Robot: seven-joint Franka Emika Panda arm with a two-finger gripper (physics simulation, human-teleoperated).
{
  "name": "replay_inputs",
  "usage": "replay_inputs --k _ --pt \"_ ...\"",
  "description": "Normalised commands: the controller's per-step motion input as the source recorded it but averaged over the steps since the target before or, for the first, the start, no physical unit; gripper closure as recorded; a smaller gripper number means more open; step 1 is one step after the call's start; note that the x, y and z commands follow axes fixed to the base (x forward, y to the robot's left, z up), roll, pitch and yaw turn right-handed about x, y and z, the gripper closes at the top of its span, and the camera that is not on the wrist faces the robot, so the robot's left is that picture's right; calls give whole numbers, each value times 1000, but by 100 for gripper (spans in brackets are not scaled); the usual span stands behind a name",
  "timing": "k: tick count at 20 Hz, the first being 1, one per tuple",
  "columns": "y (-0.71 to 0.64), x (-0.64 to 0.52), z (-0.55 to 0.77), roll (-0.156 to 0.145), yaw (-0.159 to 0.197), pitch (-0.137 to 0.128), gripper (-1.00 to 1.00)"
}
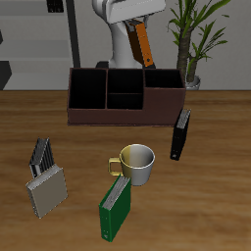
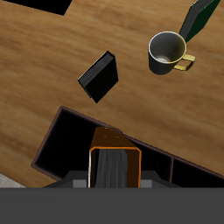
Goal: Place the orange book into the back desk caddy's back compartment
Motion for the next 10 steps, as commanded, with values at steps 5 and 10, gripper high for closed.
replay_inputs --k 5,10 --pt "53 -365 142 -1 143 -14 100" --pt "180 -395 -61 30 141 28 100"
